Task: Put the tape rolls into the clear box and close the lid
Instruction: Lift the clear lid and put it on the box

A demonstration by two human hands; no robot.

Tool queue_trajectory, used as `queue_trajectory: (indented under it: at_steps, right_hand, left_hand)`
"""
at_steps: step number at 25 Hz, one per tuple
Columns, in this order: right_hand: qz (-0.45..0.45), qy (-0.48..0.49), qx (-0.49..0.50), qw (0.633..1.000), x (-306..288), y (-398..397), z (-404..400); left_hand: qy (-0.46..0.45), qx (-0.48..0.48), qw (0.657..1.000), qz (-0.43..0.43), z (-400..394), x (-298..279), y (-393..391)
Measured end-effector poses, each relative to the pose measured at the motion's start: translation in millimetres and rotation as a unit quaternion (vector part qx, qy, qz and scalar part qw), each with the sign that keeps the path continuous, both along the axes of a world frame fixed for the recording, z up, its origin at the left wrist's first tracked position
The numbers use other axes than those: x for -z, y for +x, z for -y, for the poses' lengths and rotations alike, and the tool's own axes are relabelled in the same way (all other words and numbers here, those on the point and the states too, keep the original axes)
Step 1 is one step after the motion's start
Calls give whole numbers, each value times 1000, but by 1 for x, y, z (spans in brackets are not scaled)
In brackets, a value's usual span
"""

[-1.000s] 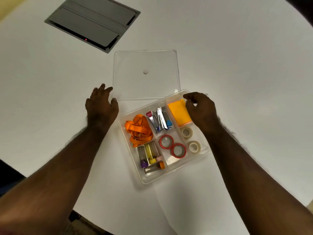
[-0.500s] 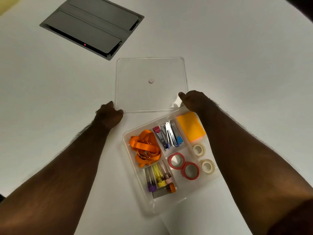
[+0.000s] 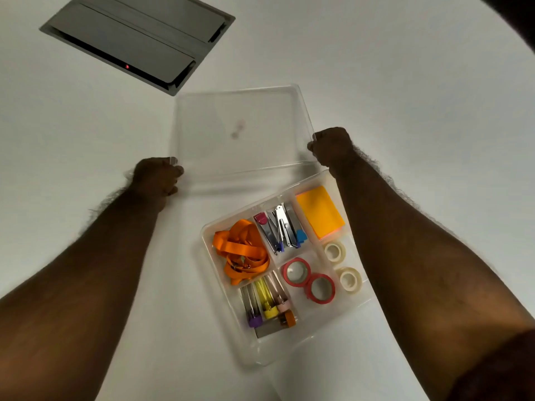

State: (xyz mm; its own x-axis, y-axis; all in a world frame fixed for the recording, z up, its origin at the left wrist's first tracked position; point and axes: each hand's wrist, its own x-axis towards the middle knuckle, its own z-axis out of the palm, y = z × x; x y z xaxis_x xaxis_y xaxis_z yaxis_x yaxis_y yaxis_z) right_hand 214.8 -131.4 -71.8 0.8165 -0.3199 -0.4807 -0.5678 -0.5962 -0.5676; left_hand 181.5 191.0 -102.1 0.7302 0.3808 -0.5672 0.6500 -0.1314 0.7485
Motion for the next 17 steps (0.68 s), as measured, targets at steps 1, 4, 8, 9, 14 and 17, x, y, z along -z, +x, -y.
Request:
queue_trajectory:
  at_steps: [1, 4, 8, 9, 14, 17]
  right_hand:
    - [14, 29, 13, 999, -3, 0, 2]
    - [110, 121, 62, 985, -28, -8, 3]
    - [241, 143, 16, 960, -65, -35, 12]
    - [258, 125, 4, 958, -74, -43, 15]
    - [305, 141, 20, 942, -92, -88, 36]
    - [304, 140, 19, 942, -93, -112, 48]
  left_hand:
    - [-1, 10, 1000, 7, -4, -5, -1]
    - [-3, 24, 998, 60, -10, -26, -10]
    - [-39, -43, 991, 121, -5, -54, -39]
    - [-87, -66, 987, 121, -2, -62, -50]
    - [-248, -76, 964, 53, 19, -91, -114]
    - [-311, -91, 946, 9, 24, -107, -143]
